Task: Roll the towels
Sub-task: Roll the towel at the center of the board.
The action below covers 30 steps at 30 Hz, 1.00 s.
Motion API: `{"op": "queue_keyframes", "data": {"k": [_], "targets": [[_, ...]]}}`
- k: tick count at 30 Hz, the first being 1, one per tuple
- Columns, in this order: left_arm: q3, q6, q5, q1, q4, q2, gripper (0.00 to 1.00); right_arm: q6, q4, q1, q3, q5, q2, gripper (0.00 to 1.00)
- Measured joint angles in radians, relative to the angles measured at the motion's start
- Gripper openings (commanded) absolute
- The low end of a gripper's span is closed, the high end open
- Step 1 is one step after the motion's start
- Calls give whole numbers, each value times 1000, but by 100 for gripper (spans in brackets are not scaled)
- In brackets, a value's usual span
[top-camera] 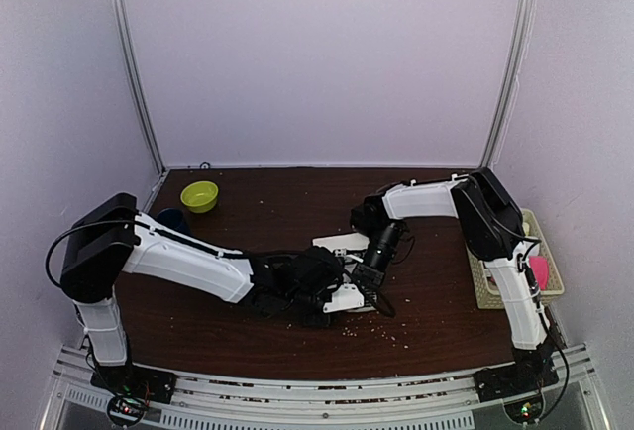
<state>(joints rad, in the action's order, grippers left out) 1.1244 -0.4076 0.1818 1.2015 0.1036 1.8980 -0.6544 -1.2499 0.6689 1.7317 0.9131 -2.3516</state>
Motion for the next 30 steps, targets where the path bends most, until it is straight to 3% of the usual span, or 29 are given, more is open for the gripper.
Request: {"op": "queue_keyframes", "data": {"k": [7,13,18,24,30], "targets": [[25,-26,29,0,-5,48,38,0,0,0,-1,2,0,9],[40,-37,29,0,-2,82,27,0,0,0,-1,3,0,10],[81,-39,24,0,11,115,14,-8,-16,0,2,6,0,21],[109,-26,-11,-3,60,120,8,-82,-82,-5,51,6,2,36],[148,5,-100,-11,145,122,5,-65,-84,-81,135,-5,41,36]]}}
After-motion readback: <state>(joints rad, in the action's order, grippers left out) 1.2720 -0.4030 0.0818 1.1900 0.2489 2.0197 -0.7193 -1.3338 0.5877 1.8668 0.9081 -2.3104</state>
